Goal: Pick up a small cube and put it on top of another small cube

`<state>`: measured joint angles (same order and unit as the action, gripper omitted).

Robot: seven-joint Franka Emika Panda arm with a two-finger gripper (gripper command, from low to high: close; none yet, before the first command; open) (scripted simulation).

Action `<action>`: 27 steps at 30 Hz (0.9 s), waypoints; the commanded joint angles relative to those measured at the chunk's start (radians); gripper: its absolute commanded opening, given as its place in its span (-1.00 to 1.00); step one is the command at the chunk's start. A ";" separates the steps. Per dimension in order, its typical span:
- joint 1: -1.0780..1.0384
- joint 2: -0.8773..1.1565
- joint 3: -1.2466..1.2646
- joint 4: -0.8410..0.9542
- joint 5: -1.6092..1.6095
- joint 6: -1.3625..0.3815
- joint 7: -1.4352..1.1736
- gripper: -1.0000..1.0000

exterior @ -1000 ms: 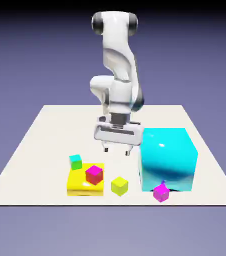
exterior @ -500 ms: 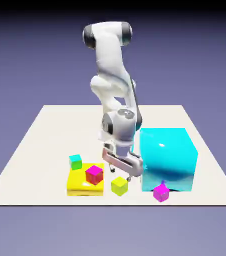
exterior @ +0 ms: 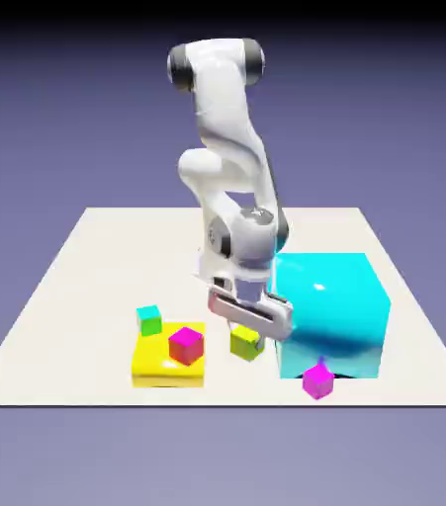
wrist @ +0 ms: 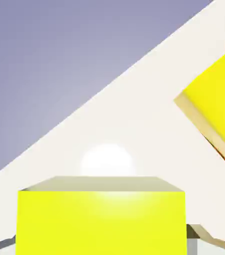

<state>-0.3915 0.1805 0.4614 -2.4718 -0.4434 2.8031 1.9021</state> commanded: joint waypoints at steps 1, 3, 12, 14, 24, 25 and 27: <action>-0.036 -0.031 0.007 0.001 0.028 -0.020 -0.001 -1.00; -0.109 -0.094 0.022 0.004 0.082 -0.058 -0.002 -1.00; -0.403 -0.415 -0.028 -0.187 0.440 -0.310 0.089 -1.00; -0.453 -0.461 0.004 -0.213 0.492 -0.340 0.101 -1.00; -0.468 -0.284 -0.012 -0.239 0.331 -0.157 0.220 1.00; -0.465 -0.320 -0.008 -0.233 0.364 -0.194 0.196 1.00; -0.459 -0.393 -0.002 -0.223 0.430 -0.269 0.147 1.00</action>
<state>-0.8507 -0.2121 0.4592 -2.6947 -0.0134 2.5338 2.0493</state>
